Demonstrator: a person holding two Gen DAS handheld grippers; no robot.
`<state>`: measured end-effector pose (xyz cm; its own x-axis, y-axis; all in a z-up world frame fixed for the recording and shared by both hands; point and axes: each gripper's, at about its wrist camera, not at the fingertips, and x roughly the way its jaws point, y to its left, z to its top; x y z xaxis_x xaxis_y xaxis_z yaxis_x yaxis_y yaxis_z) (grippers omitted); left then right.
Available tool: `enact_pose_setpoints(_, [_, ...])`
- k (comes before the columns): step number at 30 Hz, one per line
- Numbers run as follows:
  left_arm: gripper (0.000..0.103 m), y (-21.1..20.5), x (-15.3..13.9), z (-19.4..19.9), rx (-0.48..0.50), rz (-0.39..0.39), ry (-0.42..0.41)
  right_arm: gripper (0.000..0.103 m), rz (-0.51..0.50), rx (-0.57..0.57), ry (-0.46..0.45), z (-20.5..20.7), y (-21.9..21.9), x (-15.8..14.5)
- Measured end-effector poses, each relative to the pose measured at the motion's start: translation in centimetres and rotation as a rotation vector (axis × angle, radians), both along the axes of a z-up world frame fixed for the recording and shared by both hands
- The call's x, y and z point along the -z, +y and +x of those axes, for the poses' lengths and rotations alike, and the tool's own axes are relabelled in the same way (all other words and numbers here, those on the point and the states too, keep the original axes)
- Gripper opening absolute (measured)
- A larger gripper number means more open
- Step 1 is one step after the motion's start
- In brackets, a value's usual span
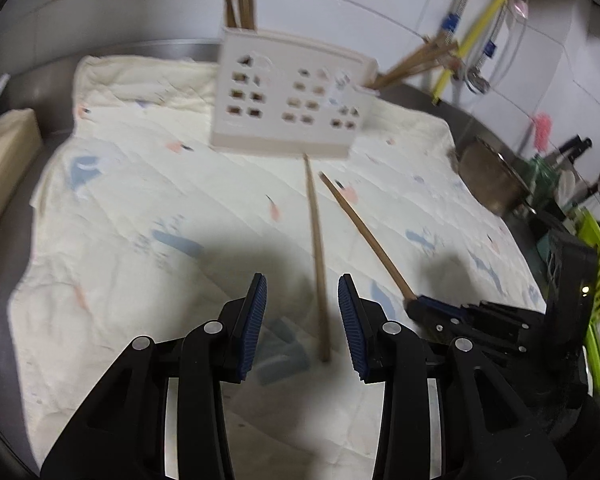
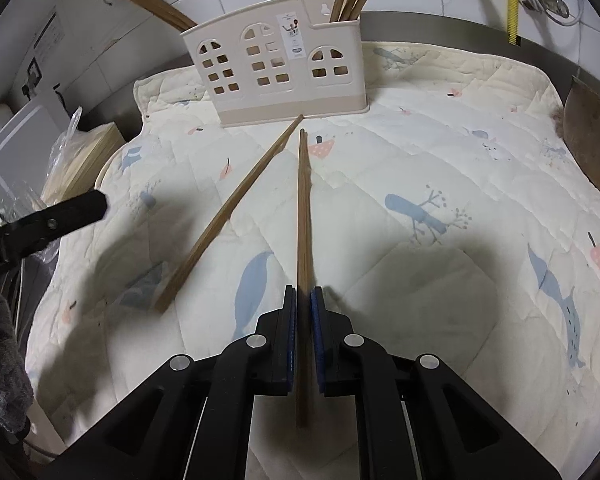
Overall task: Organize utensils
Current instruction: 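Close the right tool on a chopstick while the left tool grasps the other, then lift the left tool's chopstick over the holder while the right tool carries its own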
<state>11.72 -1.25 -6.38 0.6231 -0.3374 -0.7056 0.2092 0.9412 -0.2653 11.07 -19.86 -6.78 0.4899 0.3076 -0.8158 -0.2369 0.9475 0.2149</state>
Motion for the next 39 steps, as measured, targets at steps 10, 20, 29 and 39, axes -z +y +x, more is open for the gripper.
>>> enact_pose_setpoints(10, [0.037,-2.3,2.8,1.8,0.024,0.017,0.071,0.007,-0.001,-0.003,-0.018,-0.1,-0.2,-0.3])
enact_pose_setpoints(20, [0.022,-3.5,4.0,3.2,0.016,0.030,0.089,0.007,-0.023,0.004,-0.159,-0.8,-1.2,-4.5])
enact_pose_setpoints(29, [0.005,-4.3,2.7,3.3,0.008,0.090,0.063,0.007,-0.008,0.016,-0.267,-0.4,-2.5,-8.7])
enact_pose_setpoints(39, [0.005,-2.9,-5.1,1.6,0.015,0.079,-0.108,0.007,0.011,0.012,-0.333,1.7,-4.1,-12.9])
